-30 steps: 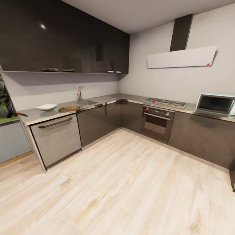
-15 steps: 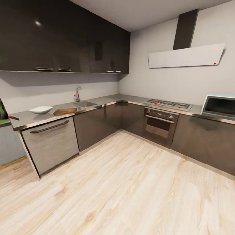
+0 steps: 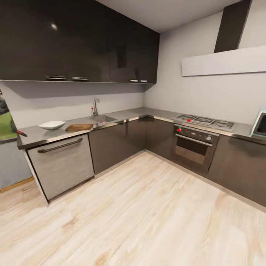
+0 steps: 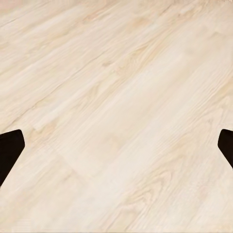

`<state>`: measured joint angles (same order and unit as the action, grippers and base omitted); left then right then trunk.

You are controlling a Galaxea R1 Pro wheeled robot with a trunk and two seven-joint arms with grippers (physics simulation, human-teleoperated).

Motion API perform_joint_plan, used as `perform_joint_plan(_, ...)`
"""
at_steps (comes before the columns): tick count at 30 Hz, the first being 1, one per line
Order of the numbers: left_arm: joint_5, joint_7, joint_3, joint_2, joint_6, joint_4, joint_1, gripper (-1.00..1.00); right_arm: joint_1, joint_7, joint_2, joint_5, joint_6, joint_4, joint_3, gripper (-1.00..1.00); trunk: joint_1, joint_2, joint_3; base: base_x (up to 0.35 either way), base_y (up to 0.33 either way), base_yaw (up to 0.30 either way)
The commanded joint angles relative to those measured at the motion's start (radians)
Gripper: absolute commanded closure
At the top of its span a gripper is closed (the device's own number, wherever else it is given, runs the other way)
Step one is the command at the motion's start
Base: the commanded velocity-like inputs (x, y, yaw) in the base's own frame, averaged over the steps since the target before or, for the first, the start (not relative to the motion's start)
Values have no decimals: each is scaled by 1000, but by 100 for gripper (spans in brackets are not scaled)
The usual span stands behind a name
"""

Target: In the kitchen, take the Vidalia onion out of the sink, dice it on the chopping board with the paring knife, put the diced onion into the bowl on the countertop, then place both the paring knife and the chopping board into the sink.

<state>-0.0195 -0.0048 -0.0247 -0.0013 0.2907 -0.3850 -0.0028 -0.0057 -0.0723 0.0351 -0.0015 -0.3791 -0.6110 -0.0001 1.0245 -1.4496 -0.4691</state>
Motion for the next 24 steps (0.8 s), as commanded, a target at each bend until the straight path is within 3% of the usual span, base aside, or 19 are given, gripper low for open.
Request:
perform_joint_plan(1,-2,-1,-1,0,2,0,-1,-100,0,-3,0,0,-3,1,0,-100,1,0,-1,308,-176,264)
perform_joint_plan(24,-2,0,0,0,2,0,-1,-100,0,-3,0,0,-3,1,0,-100,1,0,-1,286,-192,265)
